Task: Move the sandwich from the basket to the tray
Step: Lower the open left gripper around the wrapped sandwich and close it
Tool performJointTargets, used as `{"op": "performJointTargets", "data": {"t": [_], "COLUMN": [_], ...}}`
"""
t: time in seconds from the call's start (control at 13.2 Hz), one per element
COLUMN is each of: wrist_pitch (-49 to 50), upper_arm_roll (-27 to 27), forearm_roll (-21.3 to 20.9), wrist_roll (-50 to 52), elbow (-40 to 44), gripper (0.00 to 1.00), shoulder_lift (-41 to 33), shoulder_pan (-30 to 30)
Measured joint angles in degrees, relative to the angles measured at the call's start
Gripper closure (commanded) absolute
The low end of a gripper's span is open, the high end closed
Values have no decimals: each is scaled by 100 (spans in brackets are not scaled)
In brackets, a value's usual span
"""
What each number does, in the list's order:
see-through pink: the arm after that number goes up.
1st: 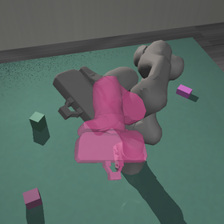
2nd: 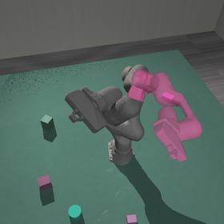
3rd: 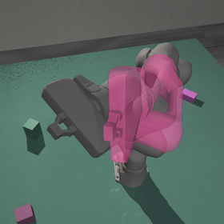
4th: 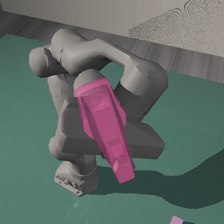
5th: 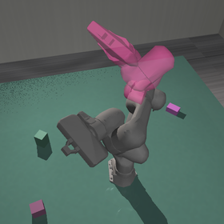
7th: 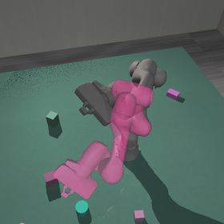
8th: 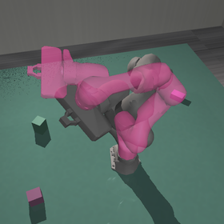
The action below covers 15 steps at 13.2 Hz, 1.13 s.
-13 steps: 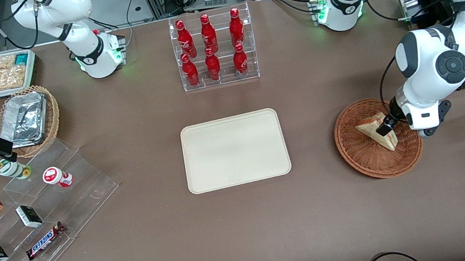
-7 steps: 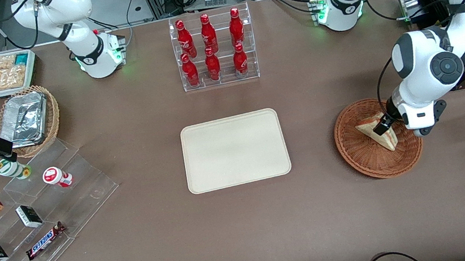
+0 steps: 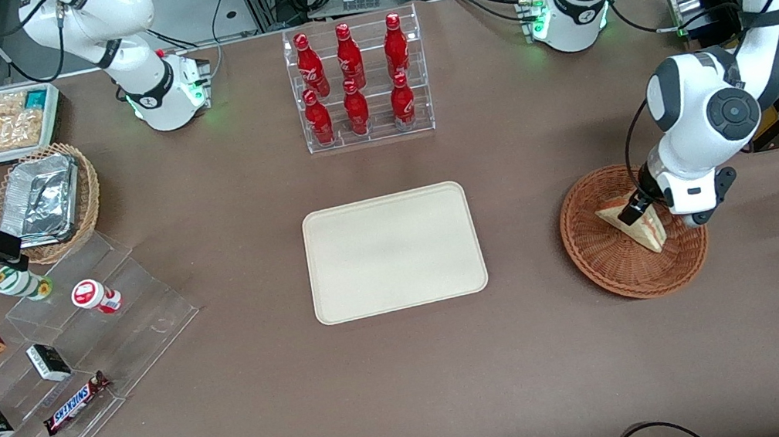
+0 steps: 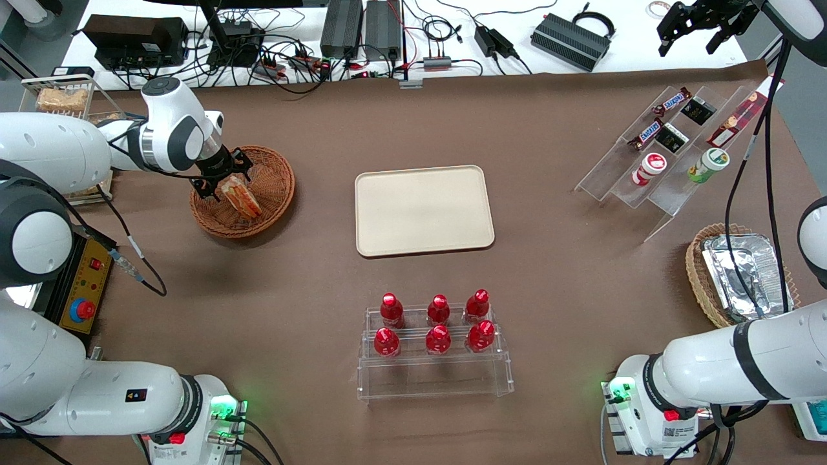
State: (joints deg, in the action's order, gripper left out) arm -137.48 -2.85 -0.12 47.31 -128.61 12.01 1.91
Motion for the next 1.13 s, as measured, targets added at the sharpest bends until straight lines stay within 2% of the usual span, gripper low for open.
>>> {"op": "performJointTargets", "data": {"t": [0.3,0.38,0.53,0.6,1.13], "wrist_pitch": [-35,-48,-68,-73,-43], "upper_arm_roll": [0,0,2,4,5], "forearm_roll": [0,0,0,0,0], "wrist_roll": [19,21,28,31,32], "elbow": [-25,-25,-25,-25,1], "gripper": [1,18,87,100,100], "shoulder_lift": [134,155,197,211,204], "shoulder_pan": [0,0,-1,-3,-2]}}
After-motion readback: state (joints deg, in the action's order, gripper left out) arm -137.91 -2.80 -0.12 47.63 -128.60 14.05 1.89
